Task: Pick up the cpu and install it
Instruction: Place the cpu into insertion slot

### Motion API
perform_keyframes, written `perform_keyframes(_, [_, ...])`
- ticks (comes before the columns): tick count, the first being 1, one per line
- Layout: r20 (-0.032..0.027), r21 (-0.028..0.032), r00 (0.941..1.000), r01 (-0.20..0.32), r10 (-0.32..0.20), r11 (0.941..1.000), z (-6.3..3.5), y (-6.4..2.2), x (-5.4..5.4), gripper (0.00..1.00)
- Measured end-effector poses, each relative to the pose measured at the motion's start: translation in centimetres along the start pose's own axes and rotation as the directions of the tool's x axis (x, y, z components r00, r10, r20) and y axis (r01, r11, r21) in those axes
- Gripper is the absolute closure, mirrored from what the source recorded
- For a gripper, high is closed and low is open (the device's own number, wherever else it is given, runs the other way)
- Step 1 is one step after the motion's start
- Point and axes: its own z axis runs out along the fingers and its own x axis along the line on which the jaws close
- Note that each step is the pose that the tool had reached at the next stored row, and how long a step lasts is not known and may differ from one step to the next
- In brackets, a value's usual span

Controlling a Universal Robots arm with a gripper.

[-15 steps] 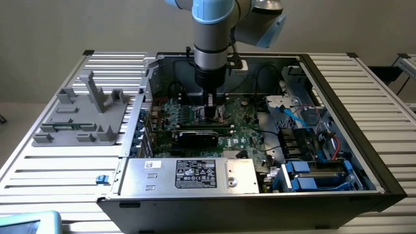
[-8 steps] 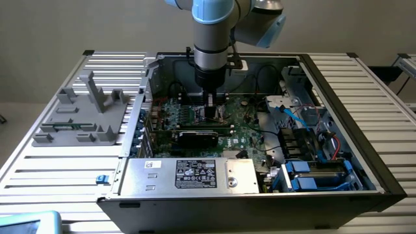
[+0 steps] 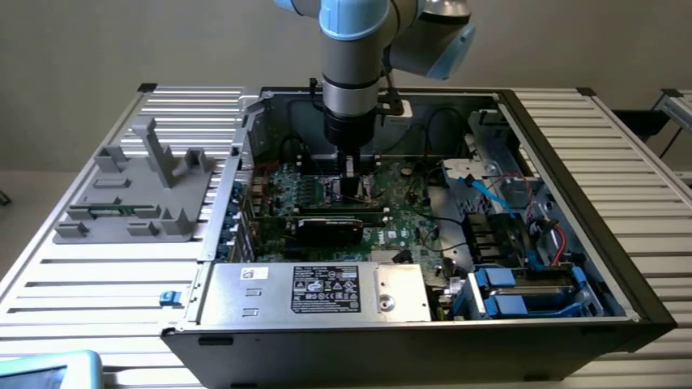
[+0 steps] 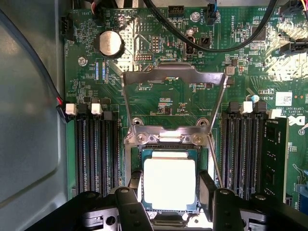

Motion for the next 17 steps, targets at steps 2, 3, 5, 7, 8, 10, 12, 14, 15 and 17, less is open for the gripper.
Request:
perform_keyframes(2, [0.0001,-0.0001,1.0,-0.002,0.002,1.0,0.0,0.0,0.0,0.45])
perform_keyframes(3, [0.0,-0.0001,1.0,-0.003,0.003,1.0,0.0,0.0,0.0,0.45])
perform_keyframes(5, [0.0001,-0.0002,1.0,-0.006,0.006,1.0,0.0,0.0,0.0,0.45])
perform_keyframes(7, [0.0003,-0.0004,1.0,-0.007,0.007,1.0,0.01,-0.01,0.0,0.45])
perform_keyframes(8, [0.0002,-0.002,1.0,-0.007,0.007,1.0,0.04,-0.03,0.01,0.45])
perform_keyframes(10, [0.0003,-0.002,1.0,-0.007,0.007,1.0,0.04,-0.03,0.0,0.45])
perform_keyframes(12, [0.0003,-0.002,1.0,-0.007,0.007,1.0,0.04,-0.03,0.01,0.45])
perform_keyframes(14, [0.0003,-0.002,1.0,-0.007,0.007,1.0,0.04,-0.03,0.01,0.45])
perform_keyframes(15, [0.0003,-0.002,1.0,-0.007,0.007,1.0,0.04,-0.03,0.01,0.45])
perform_keyframes(17, [0.0003,-0.002,1.0,-0.007,0.007,1.0,0.04,-0.03,0.0,0.45])
